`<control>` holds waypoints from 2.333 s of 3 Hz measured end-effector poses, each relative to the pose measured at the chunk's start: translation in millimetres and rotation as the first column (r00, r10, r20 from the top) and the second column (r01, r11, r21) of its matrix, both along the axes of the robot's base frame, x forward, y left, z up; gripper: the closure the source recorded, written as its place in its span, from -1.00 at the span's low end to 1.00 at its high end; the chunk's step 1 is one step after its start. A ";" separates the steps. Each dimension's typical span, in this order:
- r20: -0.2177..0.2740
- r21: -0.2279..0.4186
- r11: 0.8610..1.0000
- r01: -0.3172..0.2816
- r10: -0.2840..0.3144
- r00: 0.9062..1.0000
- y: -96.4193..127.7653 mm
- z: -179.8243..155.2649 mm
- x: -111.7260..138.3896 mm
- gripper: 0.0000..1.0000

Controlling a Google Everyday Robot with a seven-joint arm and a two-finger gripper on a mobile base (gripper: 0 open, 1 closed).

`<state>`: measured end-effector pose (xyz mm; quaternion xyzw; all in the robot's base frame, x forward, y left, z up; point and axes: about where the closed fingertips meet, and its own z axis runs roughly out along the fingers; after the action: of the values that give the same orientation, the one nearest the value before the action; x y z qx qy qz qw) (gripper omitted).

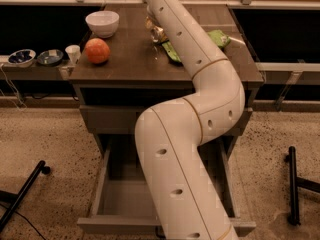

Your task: Place orange can into middle drawer

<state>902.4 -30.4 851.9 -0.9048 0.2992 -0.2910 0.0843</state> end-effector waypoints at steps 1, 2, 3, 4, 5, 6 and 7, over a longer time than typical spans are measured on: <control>-0.005 -0.007 1.000 -0.001 0.001 1.000 1.4 0.0 0.7 -0.02; -0.006 -0.008 1.000 -0.016 0.015 1.000 7.0 -3.2 0.3 0.47; -0.006 -0.008 1.000 -0.016 0.015 1.000 7.0 -2.2 -0.2 0.92; 0.032 0.052 0.997 -0.053 0.052 0.998 7.3 31.4 -7.5 1.00; 0.125 0.170 0.981 -0.098 0.077 0.989 -13.1 94.2 -21.2 1.00; 0.173 0.320 0.934 -0.157 0.105 0.979 -40.5 125.2 -39.1 1.00; 0.147 0.475 0.858 -0.195 0.141 0.979 -65.5 107.8 -54.4 1.00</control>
Offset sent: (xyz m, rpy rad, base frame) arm 0.0864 0.0138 0.0375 -0.0075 0.0082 0.0420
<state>848.0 -95.9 959.7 -0.8602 0.2777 -0.2458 0.3501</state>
